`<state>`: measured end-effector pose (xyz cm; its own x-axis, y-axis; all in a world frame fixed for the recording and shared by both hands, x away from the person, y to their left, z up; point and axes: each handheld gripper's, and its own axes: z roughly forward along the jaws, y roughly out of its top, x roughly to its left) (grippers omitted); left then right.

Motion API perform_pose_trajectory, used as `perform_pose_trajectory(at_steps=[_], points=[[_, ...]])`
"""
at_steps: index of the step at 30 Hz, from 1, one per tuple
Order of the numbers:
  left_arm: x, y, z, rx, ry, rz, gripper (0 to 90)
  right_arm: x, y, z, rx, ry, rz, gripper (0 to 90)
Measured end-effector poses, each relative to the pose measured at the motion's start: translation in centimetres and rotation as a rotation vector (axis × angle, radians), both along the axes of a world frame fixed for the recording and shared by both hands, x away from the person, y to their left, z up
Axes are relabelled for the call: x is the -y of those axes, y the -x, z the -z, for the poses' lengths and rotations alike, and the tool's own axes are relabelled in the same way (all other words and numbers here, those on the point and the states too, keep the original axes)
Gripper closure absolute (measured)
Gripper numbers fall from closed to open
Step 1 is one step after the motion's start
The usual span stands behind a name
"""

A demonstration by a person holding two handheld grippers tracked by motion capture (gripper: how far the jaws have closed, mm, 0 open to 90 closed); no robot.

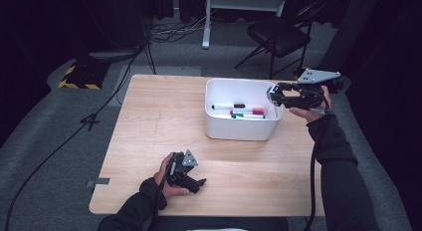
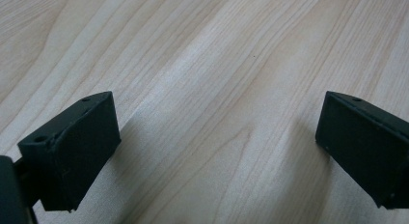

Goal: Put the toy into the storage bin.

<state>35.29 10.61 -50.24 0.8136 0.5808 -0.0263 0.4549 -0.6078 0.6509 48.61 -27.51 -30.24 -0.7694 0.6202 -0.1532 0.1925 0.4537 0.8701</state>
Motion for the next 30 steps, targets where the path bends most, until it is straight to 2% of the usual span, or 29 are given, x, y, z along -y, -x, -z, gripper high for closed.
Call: perform_pose_trajectory(at_steps=[17, 27, 28, 30], points=[[0.0, 0.0, 0.0, -0.002, -0.005, 0.002, 1.9, -5.0, -2.3, 2.0, -0.068, 0.088, -0.071, 48.5], [0.0, 0.1, 0.0, -0.009, -0.007, -0.004, 2.1, -6.4, -3.1, 3.3, -0.112, 0.172, -0.093, 48.5], [0.0, 0.1, 0.0, -0.008, -0.005, -0.002, 2.1, -6.6, -3.2, 3.7, -0.129, 0.201, -0.1, 48.4], [0.0, 0.1, 0.0, -0.008, -0.005, -0.002, 2.0, -6.6, -3.3, 4.0, -0.141, 0.224, -0.107, 48.4]])
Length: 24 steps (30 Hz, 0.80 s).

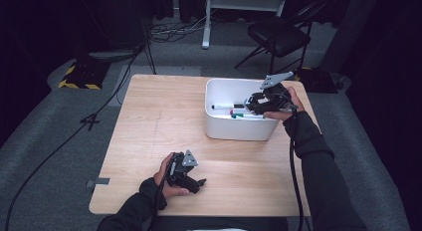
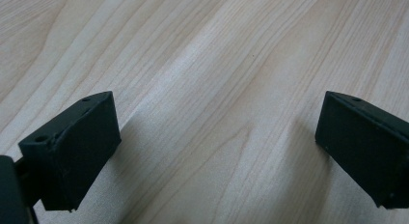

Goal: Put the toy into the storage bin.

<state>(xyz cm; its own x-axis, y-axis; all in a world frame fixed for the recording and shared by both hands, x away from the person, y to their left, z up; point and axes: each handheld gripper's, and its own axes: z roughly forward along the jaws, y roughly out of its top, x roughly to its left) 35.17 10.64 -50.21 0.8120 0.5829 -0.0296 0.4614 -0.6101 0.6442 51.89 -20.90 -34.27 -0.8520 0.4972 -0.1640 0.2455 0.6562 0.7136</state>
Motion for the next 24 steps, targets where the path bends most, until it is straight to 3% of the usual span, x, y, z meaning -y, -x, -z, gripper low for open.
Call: perform_pose_trajectory(at_steps=[6, 8, 10, 15, 16, 20, 21, 22, 24], points=[[0.0, 0.0, 0.0, -0.001, 0.002, -0.001, 2.1, 0.1, -0.1, 0.5, -0.038, 0.075, -0.006, 48.4], [0.0, 0.0, 0.0, -0.001, 0.002, -0.001, 2.1, 0.2, -0.2, 0.6, -0.041, 0.08, -0.011, 48.4], [0.0, 0.0, 0.0, -0.001, 0.002, -0.001, 2.0, 0.3, -0.2, 0.6, -0.07, 0.119, -0.016, 48.4], [0.0, 0.0, 0.0, 0.0, 0.002, -0.002, 2.1, 0.9, -0.4, 0.7, -0.074, 0.161, -0.03, 48.3], [0.0, 0.0, 0.0, 0.0, 0.002, -0.002, 2.1, 1.0, -0.2, 0.7, -0.084, 0.175, -0.012, 48.3], [0.0, 0.0, 0.0, 0.0, 0.002, -0.002, 2.1, 1.4, -0.2, 0.8, -0.107, 0.199, -0.021, 48.3], [0.0, 0.0, 0.0, 0.0, 0.002, -0.002, 2.0, 1.5, -0.2, 0.9, -0.111, 0.186, -0.023, 48.2], [0.0, 0.0, 0.0, 0.0, 0.002, -0.002, 2.1, 1.7, -0.2, 0.8, -0.112, 0.21, -0.007, 48.3], [0.0, 0.0, 0.0, 0.0, 0.002, -0.001, 2.1, 2.0, -0.2, 0.9, -0.122, 0.194, -0.013, 48.2]])
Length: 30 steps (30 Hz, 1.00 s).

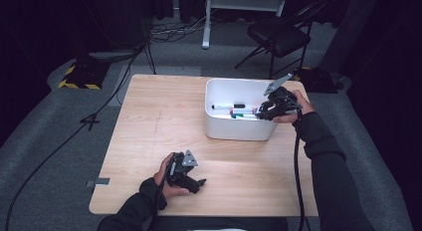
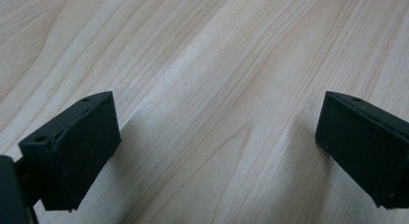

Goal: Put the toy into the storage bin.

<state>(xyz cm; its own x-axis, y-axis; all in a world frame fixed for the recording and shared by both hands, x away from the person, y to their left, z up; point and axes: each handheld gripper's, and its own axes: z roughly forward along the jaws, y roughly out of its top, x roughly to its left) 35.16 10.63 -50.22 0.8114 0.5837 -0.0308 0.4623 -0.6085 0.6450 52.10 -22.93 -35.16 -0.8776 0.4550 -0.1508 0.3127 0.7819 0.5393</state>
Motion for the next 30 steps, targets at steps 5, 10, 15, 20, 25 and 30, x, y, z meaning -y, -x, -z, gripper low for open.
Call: perform_pose_trajectory(at_steps=[5, 10, 15, 20, 25, 30], points=[[0.0, 0.0, 0.0, 0.0, 0.0, 0.0, 2.1, 0.9, 0.2, 0.0, -0.008, 0.02, 0.012, 48.1], [0.0, 0.0, 0.0, 0.0, 0.0, 0.0, 2.1, 1.3, 0.3, 0.2, -0.008, 0.037, 0.016, 48.0], [0.0, 0.0, 0.0, 0.0, 0.0, 0.0, 2.0, 1.8, 0.4, 0.1, -0.008, 0.031, 0.033, 48.0], [0.0, 0.0, 0.0, 0.0, 0.001, -0.001, 2.1, 2.2, 0.5, 0.1, -0.001, 0.02, 0.049, 47.6], [0.0, 0.0, 0.0, 0.0, 0.002, -0.003, 2.1, 2.6, 0.8, 0.1, 0.014, 0.003, 0.068, 46.0], [0.0, 0.0, 0.0, 0.0, 0.0, -0.001, 2.0, 3.2, 1.3, -0.2, 0.034, -0.059, 0.083, 45.2]])
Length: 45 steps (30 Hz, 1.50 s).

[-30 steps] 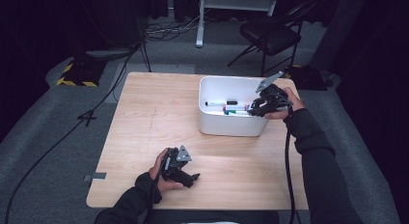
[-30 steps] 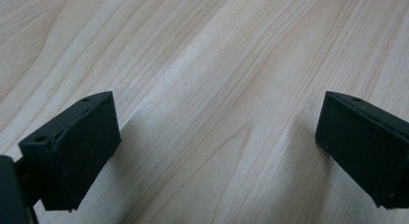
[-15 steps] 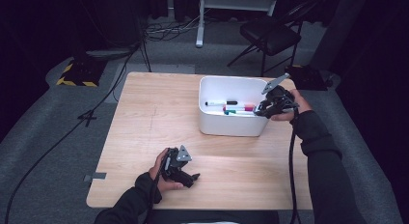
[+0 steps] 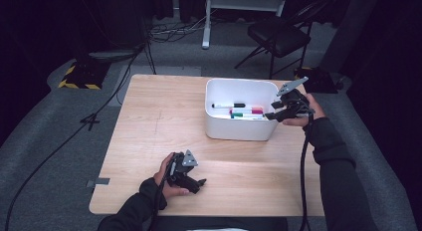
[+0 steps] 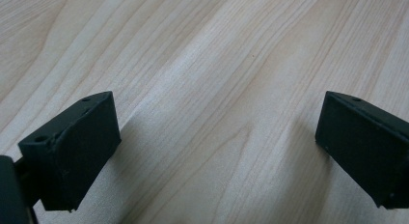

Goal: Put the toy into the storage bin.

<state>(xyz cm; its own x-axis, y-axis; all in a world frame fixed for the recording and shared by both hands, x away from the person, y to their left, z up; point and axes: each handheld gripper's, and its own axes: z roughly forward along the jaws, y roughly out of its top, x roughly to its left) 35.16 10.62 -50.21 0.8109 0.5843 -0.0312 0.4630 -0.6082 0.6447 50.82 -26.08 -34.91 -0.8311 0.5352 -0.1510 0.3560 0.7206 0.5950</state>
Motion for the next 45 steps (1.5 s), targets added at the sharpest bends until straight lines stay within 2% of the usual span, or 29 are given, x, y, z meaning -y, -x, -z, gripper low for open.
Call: perform_pose_trajectory(at_steps=[5, 7, 8, 9, 15, 17, 27, 34, 36, 41, 45], points=[[0.0, 0.0, 0.0, 0.0, 0.003, -0.003, 2.0, 0.2, 0.5, -0.3, 0.012, -0.033, 0.0, 45.2], [0.0, 0.0, 0.0, 0.0, 0.003, -0.003, 2.0, 0.3, 0.8, -0.4, 0.032, -0.079, 0.009, 45.1], [0.0, 0.0, 0.0, 0.0, 0.003, -0.003, 2.0, 0.4, 0.9, -0.5, 0.04, -0.089, 0.014, 44.9], [0.0, 0.0, 0.0, -0.001, 0.003, -0.002, 2.0, 0.4, 1.3, -0.5, 0.067, -0.088, 0.024, 43.6], [0.0, 0.0, 0.0, 0.0, 0.003, -0.003, 2.0, 0.8, 1.9, -0.3, 0.105, -0.13, 0.042, 40.4], [0.0, 0.0, 0.0, 0.0, 0.003, -0.003, 2.0, 1.2, 2.3, -0.3, 0.11, -0.174, 0.062, 36.2], [0.0, 0.0, 0.0, 0.0, 0.003, -0.003, 2.0, 2.8, 3.7, -0.3, 0.162, -0.244, 0.136, 25.4], [0.0, 0.0, 0.0, 0.0, 0.002, -0.002, 2.0, 3.8, 5.2, -0.1, 0.175, -0.28, 0.141, 25.0], [0.0, 0.0, 0.0, 0.0, 0.001, -0.001, 2.0, 4.0, 5.7, 0.0, 0.185, -0.27, 0.145, 25.0], [0.0, 0.0, 0.0, 0.0, 0.003, -0.003, 2.0, 4.6, 6.9, 0.5, 0.201, -0.295, 0.153, 23.8], [0.0, 0.0, 0.0, 0.0, 0.0, 0.0, 2.0, 5.0, 7.6, 1.0, 0.213, -0.291, 0.162, 23.7]])
